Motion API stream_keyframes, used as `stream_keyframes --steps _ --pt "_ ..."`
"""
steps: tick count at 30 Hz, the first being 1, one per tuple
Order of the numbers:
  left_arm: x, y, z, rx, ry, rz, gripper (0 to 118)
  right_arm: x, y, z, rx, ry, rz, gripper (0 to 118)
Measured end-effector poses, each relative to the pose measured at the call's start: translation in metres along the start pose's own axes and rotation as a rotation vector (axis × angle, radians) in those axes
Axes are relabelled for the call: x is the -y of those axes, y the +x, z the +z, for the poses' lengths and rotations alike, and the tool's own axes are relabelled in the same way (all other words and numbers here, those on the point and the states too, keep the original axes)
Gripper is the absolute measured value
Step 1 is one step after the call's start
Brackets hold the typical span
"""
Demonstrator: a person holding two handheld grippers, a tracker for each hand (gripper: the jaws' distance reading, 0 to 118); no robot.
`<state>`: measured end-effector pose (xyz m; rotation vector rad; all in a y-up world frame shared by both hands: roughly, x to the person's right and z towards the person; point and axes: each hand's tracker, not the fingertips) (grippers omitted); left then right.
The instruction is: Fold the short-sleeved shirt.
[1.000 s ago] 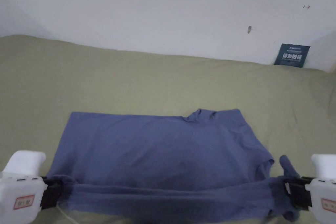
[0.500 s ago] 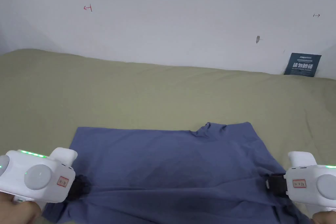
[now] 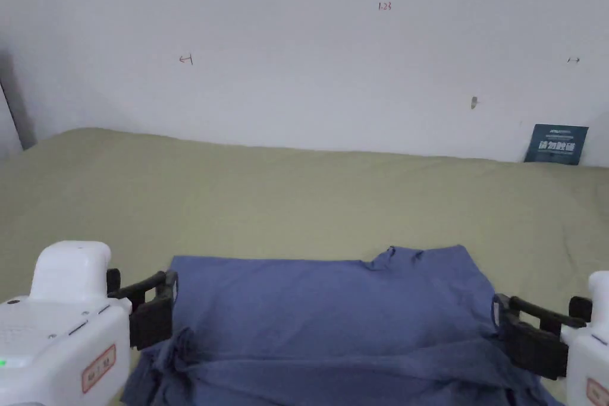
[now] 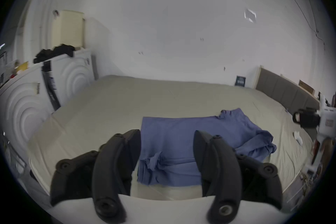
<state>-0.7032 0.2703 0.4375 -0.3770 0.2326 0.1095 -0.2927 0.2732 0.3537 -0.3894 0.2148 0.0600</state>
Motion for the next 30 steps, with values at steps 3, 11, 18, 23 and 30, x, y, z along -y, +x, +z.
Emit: stream_keyframes --steps 3,11,18,23,30 --pt "0.029 0.01 0.027 -0.016 -0.03 -0.028 0 0.025 -0.019 0.029 -0.002 -0.133 -0.018 29" --pt "0.103 -0.002 0.023 -0.01 -0.282 0.06 0 0.093 -0.039 0.048 -0.047 -0.263 -0.041 2" --pt "0.11 -0.038 -0.078 -0.033 -0.492 0.221 12 0.075 -0.017 0.03 -0.059 -0.232 -0.106 2" --pt "0.119 -0.052 -0.14 -0.035 -0.566 0.274 69 0.062 0.009 0.01 -0.071 -0.247 -0.183 2" --pt "0.116 -0.059 -0.178 0.019 -0.516 0.328 66 0.057 0.018 -0.012 -0.045 -0.245 -0.173 2"
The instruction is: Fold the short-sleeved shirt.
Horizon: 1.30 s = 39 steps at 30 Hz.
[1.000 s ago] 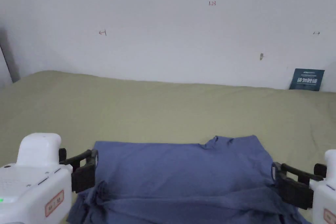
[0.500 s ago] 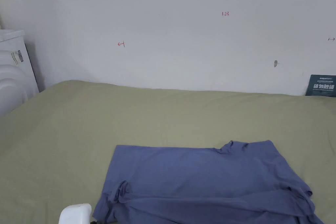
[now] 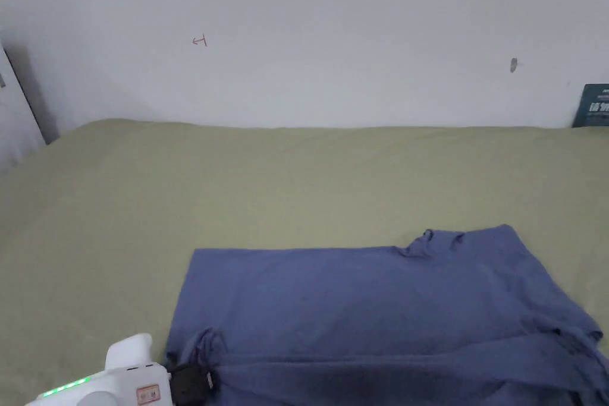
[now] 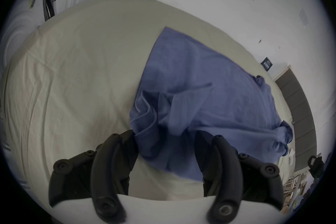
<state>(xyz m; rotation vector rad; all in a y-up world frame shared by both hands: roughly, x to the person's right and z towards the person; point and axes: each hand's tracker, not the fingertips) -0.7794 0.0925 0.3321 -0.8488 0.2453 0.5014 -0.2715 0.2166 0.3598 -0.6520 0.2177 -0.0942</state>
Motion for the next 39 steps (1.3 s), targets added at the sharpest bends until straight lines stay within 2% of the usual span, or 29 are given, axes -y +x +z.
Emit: stream_keyframes --steps 1,2,6,8,9,10,11,12,13,14,16,18,20,22,23,24,25,26,27,31,34,38,39 --pt "-0.001 -0.002 0.003 0.024 -0.007 0.009 51 0.0 0.001 -0.005 0.002 -0.003 0.0 2" --pt "0.0 -0.001 0.004 0.033 -0.005 0.017 5 0.002 0.005 -0.009 0.006 -0.011 -0.005 2" --pt "0.007 0.001 0.01 0.029 -0.014 -0.03 5 0.004 0.024 -0.032 0.048 -0.075 -0.038 2" --pt "0.007 -0.004 0.013 0.045 -0.016 -0.03 5 0.003 0.047 -0.047 0.093 -0.073 -0.093 2" --pt "0.009 -0.002 0.019 0.051 -0.012 -0.006 5 0.002 0.058 -0.055 0.113 -0.085 -0.118 6" --pt "0.009 -0.003 0.02 0.065 -0.011 0.003 5 0.0 0.072 -0.066 0.135 -0.108 -0.14 22" --pt "0.009 -0.004 0.019 0.07 -0.014 0.003 5 0.0 0.082 -0.075 0.154 -0.13 -0.155 57" --pt "0.009 -0.003 0.018 0.066 -0.015 0.008 5 -0.001 0.091 -0.086 0.153 -0.176 -0.166 81" --pt "0.009 -0.002 0.019 0.068 -0.02 0.01 5 0.0 0.097 -0.099 0.136 -0.232 -0.184 91" --pt "0.01 -0.002 0.018 0.066 -0.023 0.009 5 0.001 0.103 -0.11 0.089 -0.254 -0.2 89" --pt "0.014 -0.001 0.017 0.063 -0.028 0.016 5 0.003 0.107 -0.133 0.089 -0.262 -0.193 89" --pt "0.014 -0.002 0.017 0.059 -0.03 0.02 5 0.003 0.106 -0.154 0.165 -0.328 -0.216 89" --pt "0.015 -0.003 0.017 0.064 -0.033 0.025 5 0.004 0.108 -0.175 0.156 -0.37 -0.269 89" --pt "0.012 -0.005 0.016 0.071 -0.039 0.026 5 0.002 0.102 -0.178 0.17 -0.355 -0.261 89" --pt "0.012 -0.006 0.017 0.077 -0.042 0.032 5 0.001 0.098 -0.171 0.207 -0.31 -0.232 79" --pt "0.012 -0.007 0.019 0.083 -0.041 0.036 5 -0.001 0.096 -0.167 0.234 -0.295 -0.188 52" --pt "0.011 -0.006 0.018 0.084 -0.04 0.028 5 0.0 0.094 -0.164 0.282 -0.267 -0.151 8" --pt "0.011 -0.003 0.018 0.078 -0.038 -0.01 5 0.001 0.093 -0.155 0.25 -0.234 -0.179 7" --pt "0.011 0.0 0.02 0.057 -0.031 -0.05 5 -0.001 0.093 -0.153 0.222 -0.266 -0.183 7" --pt "0.01 0.013 0.037 0.065 -0.027 -0.122 5 -0.007 0.087 -0.128 0.203 -0.229 -0.184 7" --pt "0.005 0.015 0.055 0.075 -0.018 -0.143 5 -0.016 0.083 -0.103 0.129 -0.228 -0.207 7" --pt "0.005 0.013 0.087 0.124 -0.006 -0.118 5 -0.025 0.084 -0.069 0.081 -0.203 -0.283 7" --pt "0.006 0.011 0.093 0.128 -0.016 -0.118 5 -0.026 0.086 -0.062 0.075 -0.205 -0.279 7"
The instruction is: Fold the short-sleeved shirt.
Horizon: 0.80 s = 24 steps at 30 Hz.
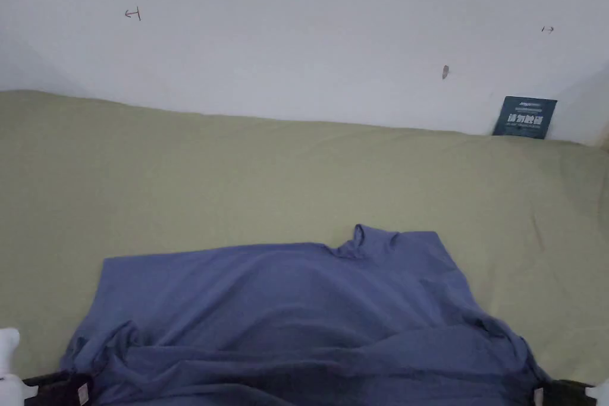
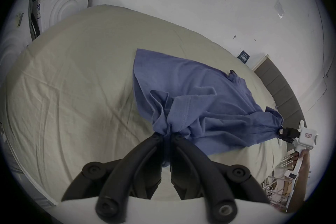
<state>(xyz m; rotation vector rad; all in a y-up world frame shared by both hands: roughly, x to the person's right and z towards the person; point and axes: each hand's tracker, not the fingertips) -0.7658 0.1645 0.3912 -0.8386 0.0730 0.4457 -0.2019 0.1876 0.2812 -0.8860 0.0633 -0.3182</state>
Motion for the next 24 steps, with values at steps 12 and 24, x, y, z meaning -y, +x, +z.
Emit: stream_keyframes --steps 12,24 --pt "0.036 -0.033 0.038 -0.002 -0.161 -0.019 5 0.036 0.034 0.059 0.063 -0.054 0.027 7" --pt "0.086 -0.076 0.03 0.117 -0.297 0.148 6 0.086 0.07 0.031 0.12 -0.201 -0.006 8"
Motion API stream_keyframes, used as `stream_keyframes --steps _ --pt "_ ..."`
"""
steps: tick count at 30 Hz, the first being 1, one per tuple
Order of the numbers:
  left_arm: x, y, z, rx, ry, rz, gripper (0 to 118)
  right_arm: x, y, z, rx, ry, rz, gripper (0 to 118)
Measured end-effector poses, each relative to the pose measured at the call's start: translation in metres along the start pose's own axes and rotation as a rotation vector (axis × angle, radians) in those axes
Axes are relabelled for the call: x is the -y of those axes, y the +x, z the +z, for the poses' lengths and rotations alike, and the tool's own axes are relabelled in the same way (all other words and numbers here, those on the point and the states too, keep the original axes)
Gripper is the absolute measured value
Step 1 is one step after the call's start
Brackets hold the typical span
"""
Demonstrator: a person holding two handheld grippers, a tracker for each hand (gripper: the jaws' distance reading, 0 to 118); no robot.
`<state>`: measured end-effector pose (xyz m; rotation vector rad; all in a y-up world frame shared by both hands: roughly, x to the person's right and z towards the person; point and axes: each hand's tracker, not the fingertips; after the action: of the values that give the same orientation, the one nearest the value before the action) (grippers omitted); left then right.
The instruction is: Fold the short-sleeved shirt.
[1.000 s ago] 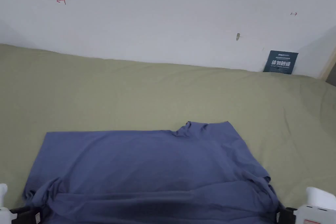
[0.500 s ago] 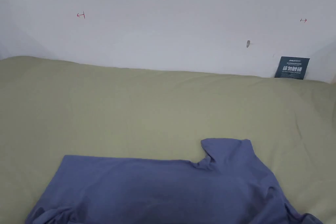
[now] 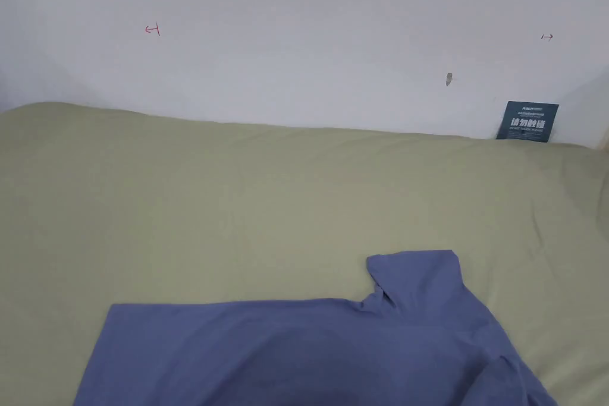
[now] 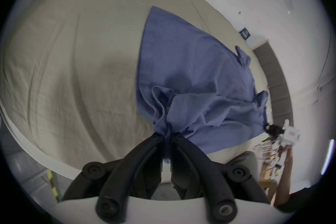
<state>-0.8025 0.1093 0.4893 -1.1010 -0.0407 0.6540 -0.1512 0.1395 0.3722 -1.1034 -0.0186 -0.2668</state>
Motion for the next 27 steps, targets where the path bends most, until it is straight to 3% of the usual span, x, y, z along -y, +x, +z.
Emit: stream_keyframes --steps 2,4,6,8,10,11,12,16,19,20,21,22,23,27 --pt "-0.002 -0.023 -0.001 0.026 -0.005 0.015 12 -0.002 0.004 -0.001 -0.029 -0.008 -0.021 8" --pt "-0.001 -0.027 0.009 -0.072 0.0 -0.017 21 -0.005 0.004 0.007 -0.054 -0.018 -0.039 19" --pt "0.0 -0.025 0.03 -0.222 0.062 -0.064 23 -0.006 0.0 0.029 -0.041 0.022 -0.051 43" --pt "0.004 -0.008 0.061 -0.349 0.199 -0.147 31 -0.007 -0.012 0.065 0.023 0.154 0.056 73" --pt "0.011 0.046 0.098 -0.343 0.333 -0.187 48 -0.006 -0.035 0.097 0.063 0.282 0.198 74" --pt "0.012 0.07 0.109 -0.321 0.403 -0.209 62 -0.004 -0.049 0.113 0.07 0.337 0.255 75" --pt "0.012 0.086 0.114 -0.282 0.436 -0.228 68 -0.002 -0.062 0.122 0.055 0.375 0.282 75" --pt "0.022 0.168 0.107 -0.169 0.551 -0.342 68 0.017 -0.114 0.142 -0.067 0.516 0.334 75" --pt "0.04 0.203 0.083 -0.234 0.557 -0.397 62 0.038 -0.144 0.136 -0.09 0.485 0.339 73" --pt "0.049 0.214 0.076 -0.256 0.565 -0.431 38 0.048 -0.153 0.132 -0.082 0.483 0.345 66" --pt "0.061 0.223 0.069 -0.272 0.58 -0.462 6 0.06 -0.161 0.128 -0.073 0.48 0.359 52" --pt "0.068 0.217 0.066 -0.297 0.618 -0.483 0 0.072 -0.166 0.123 -0.066 0.479 0.372 24" --pt "0.08 0.22 0.064 -0.254 0.602 -0.492 0 0.085 -0.172 0.117 -0.045 0.485 0.372 1" --pt "0.113 0.217 0.046 -0.252 0.493 -0.507 0 0.12 -0.173 0.102 -0.067 0.419 0.413 1"
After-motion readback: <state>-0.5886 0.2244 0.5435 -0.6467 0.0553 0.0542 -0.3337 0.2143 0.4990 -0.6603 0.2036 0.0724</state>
